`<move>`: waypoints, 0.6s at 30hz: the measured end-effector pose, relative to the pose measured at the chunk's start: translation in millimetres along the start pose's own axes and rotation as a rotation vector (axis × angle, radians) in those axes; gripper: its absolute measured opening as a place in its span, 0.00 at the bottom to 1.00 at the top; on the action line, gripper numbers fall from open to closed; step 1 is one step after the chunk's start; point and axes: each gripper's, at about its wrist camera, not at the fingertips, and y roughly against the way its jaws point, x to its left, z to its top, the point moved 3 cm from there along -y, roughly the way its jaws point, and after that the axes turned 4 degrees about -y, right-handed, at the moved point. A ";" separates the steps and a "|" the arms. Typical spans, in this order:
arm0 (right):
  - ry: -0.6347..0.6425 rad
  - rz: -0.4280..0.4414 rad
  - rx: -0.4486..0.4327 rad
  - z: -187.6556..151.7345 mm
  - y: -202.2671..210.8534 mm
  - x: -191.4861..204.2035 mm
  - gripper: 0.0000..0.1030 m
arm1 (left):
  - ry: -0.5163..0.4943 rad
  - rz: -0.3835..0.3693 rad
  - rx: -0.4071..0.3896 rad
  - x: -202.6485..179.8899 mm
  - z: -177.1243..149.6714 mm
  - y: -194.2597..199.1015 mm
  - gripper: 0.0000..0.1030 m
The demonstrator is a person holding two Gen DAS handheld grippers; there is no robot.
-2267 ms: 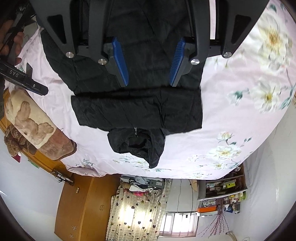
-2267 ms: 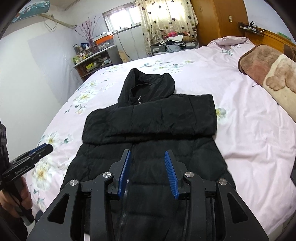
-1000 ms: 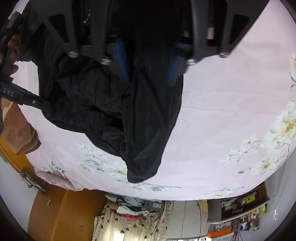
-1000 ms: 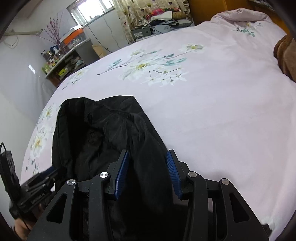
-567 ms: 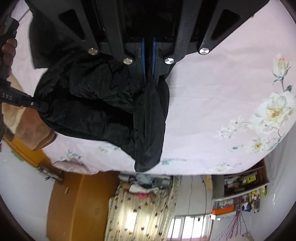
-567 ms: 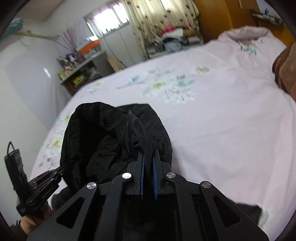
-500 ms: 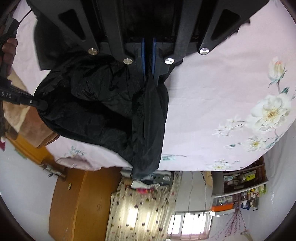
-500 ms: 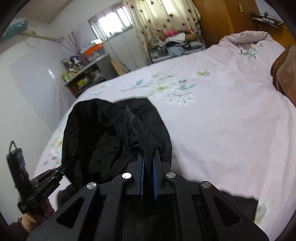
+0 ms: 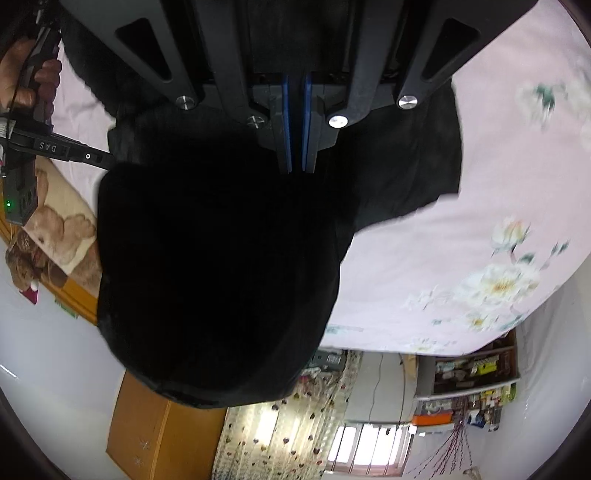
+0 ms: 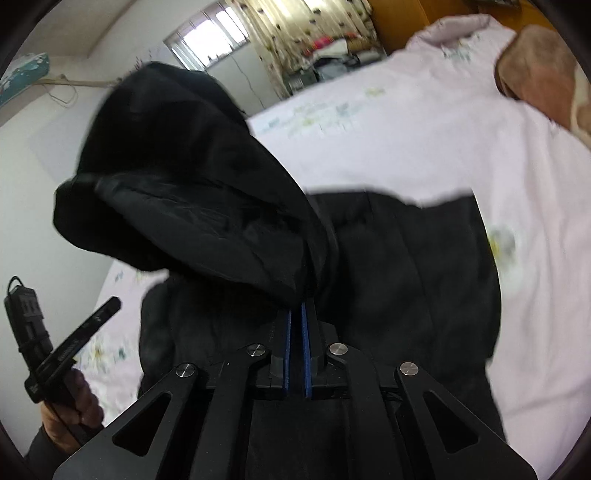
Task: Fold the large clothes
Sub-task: 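Lift the hem with both tools and fold it toward the hood, then lower the folded hem onto the jacket with both tools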
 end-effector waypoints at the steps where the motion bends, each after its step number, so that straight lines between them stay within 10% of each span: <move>1: -0.004 -0.003 0.014 -8.8 0.1 -4.4 0.04 | 0.002 0.008 0.012 2.5 -7.7 3.5 0.05; 8: -0.063 -0.015 0.057 -28.7 7.7 -29.9 0.07 | 0.061 0.050 0.001 19.1 -32.0 42.9 0.07; 10: -0.092 0.008 0.036 -25.2 15.3 -28.4 0.21 | 0.087 0.036 -0.014 22.1 -29.5 50.2 0.16; 13: -0.127 0.075 0.025 -15.7 14.9 -20.1 0.47 | 0.111 0.055 -0.038 26.1 -22.3 46.6 0.56; 18: -0.175 0.121 0.079 -12.3 -19.2 -4.1 0.48 | 0.136 0.059 0.055 30.3 -30.2 -1.8 0.60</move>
